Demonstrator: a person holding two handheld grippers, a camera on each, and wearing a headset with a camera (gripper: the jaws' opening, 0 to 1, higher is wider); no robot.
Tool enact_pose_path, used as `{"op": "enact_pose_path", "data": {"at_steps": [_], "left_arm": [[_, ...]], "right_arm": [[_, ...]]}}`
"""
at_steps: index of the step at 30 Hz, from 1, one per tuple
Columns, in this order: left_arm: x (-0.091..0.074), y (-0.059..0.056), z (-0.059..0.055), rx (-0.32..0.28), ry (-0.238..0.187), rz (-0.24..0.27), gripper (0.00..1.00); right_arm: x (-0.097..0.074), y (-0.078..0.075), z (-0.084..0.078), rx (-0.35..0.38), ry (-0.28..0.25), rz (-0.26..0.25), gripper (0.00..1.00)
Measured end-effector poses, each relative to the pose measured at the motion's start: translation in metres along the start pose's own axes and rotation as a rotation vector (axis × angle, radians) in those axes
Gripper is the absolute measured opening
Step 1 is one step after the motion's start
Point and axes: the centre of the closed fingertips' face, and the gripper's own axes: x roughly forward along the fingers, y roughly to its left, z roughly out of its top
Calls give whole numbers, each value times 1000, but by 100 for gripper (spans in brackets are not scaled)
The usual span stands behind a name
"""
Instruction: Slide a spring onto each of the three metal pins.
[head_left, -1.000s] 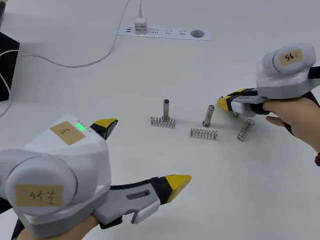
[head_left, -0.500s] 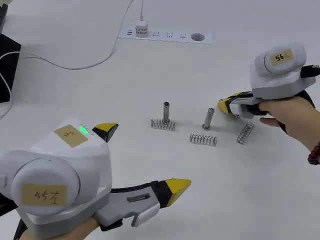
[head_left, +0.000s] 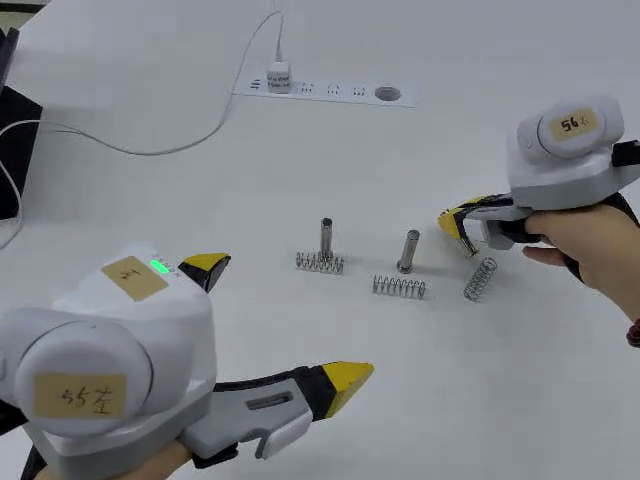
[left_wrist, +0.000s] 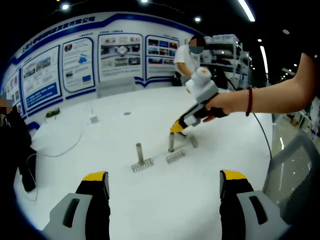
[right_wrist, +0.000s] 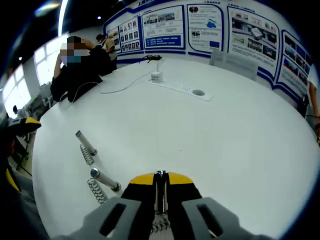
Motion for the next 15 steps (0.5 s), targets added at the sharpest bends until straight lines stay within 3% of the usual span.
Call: {"op": "enact_pose_path", "data": {"at_steps": [15], "left_arm": [[-7, -2, 4, 16, -11, 6, 92]], "right_arm": [[-23, 4, -1, -7, -27, -20, 9]]}}
